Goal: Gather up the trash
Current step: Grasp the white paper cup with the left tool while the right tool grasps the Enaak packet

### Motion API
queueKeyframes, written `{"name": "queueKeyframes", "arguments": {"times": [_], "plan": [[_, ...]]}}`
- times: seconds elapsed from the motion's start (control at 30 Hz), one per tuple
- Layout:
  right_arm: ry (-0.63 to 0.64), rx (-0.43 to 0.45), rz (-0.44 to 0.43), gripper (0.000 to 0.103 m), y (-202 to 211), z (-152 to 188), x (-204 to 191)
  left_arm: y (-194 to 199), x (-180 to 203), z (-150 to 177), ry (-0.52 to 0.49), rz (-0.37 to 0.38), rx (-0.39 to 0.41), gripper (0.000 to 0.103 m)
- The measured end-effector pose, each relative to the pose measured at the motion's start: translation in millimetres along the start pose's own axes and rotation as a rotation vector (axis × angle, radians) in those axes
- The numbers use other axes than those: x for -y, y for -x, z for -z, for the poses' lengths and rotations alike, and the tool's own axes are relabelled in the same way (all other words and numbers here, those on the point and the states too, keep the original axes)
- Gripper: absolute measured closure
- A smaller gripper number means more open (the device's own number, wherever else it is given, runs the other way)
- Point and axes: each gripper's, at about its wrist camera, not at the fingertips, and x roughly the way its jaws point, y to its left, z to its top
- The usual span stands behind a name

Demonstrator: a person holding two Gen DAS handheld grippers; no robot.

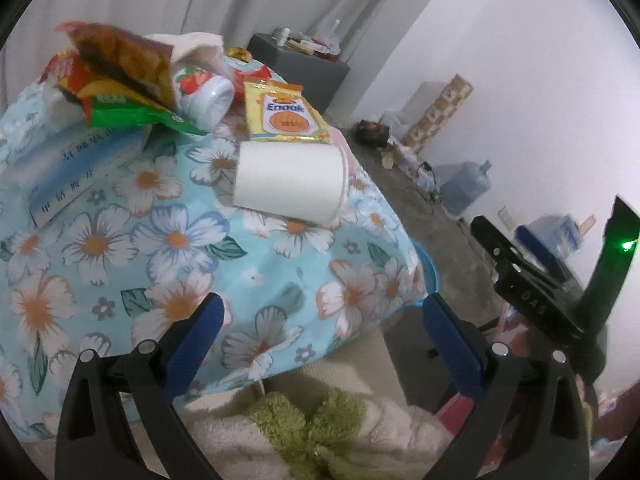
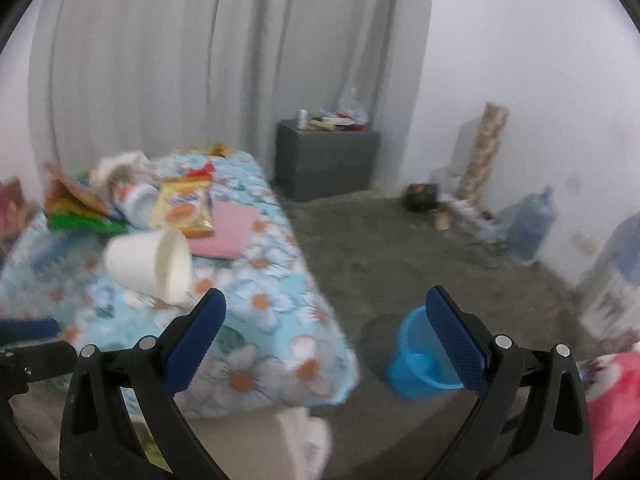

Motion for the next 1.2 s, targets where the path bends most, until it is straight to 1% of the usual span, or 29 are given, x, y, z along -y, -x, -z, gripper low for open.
{"name": "queueKeyframes", "arguments": {"times": [0.03, 0.07, 0.13, 0.2, 0.27, 0.33, 0.4, 0.43, 0.5, 0.57, 0.67, 0.8, 0.93, 1.0, 1.07, 1.1, 1.17, 1.2], "plan": [[0.003, -0.020, -0.018, 0.007, -9.6, -1.0, -3.1, -0.3, -0.7, -2.2, -0.003, -0.023, 0.013, 0.006], [0.003, -0.042, -0.042, 0.007, -16.8, -0.9, -7.3, 1.0, -1.7, -4.0, -0.004, -0.030, 0.024, 0.006], [-0.014, -0.112, -0.137, 0.007, -39.7, 2.2, -16.7, 4.3, -5.0, -8.6, -0.004, -0.051, 0.054, 0.006], [-0.006, -0.179, -0.218, 0.007, -64.0, 7.8, -29.7, 8.2, -8.6, -14.6, -0.022, -0.097, 0.099, 0.006], [0.012, -0.224, -0.256, 0.007, -80.1, 14.7, -44.1, 9.0, -13.6, -19.9, -0.034, -0.138, 0.118, 0.006], [0.031, -0.263, -0.302, 0.007, -97.8, 21.9, -55.7, 5.6, -18.9, -25.9, -0.027, -0.159, 0.116, 0.006], [0.053, -0.297, -0.295, 0.007, -112.7, 29.5, -63.9, 4.5, -25.6, -31.0, -0.012, -0.157, 0.113, 0.006], [0.075, -0.277, -0.286, 0.007, -111.7, 30.2, -66.6, 2.0, -27.4, -34.6, -0.008, -0.156, 0.112, 0.006], [0.127, -0.267, -0.262, 0.007, -111.2, 35.0, -73.2, -1.3, -28.0, -40.2, -0.015, -0.149, 0.108, 0.006], [0.126, -0.253, -0.259, 0.007, -109.4, 37.2, -75.1, -7.5, -26.2, -47.7, -0.038, -0.148, 0.107, 0.006], [0.129, -0.228, -0.265, 0.007, -103.6, 42.6, -76.4, -15.4, -19.9, -58.9, -0.102, -0.154, 0.123, 0.006], [0.118, -0.254, -0.272, 0.007, -95.0, 40.6, -64.4, -31.1, -2.7, -73.2, -0.198, -0.145, 0.114, 0.006], [0.079, -0.212, -0.192, 0.007, -77.7, 40.2, -36.6, -50.6, 18.6, -82.3, -0.298, -0.150, 0.093, 0.006], [0.056, -0.198, -0.165, 0.007, -71.2, 40.9, -23.5, -61.3, 27.7, -82.2, -0.344, -0.159, 0.079, 0.006], [0.026, -0.191, -0.138, 0.007, -66.4, 40.9, -5.3, -72.1, 37.3, -81.5, -0.394, -0.165, 0.070, 0.013], [0.006, -0.184, -0.126, 0.007, -63.4, 40.2, 4.2, -77.9, 41.4, -80.5, -0.421, -0.174, 0.065, 0.015], [-0.022, -0.174, -0.113, 0.012, -61.2, 37.3, 19.7, -88.0, 45.9, -78.7, -0.459, -0.207, 0.055, 0.027], [-0.032, -0.168, -0.110, 0.012, -60.7, 35.0, 23.0, -93.1, 47.2, -78.7, -0.476, -0.232, 0.054, 0.031]]}}
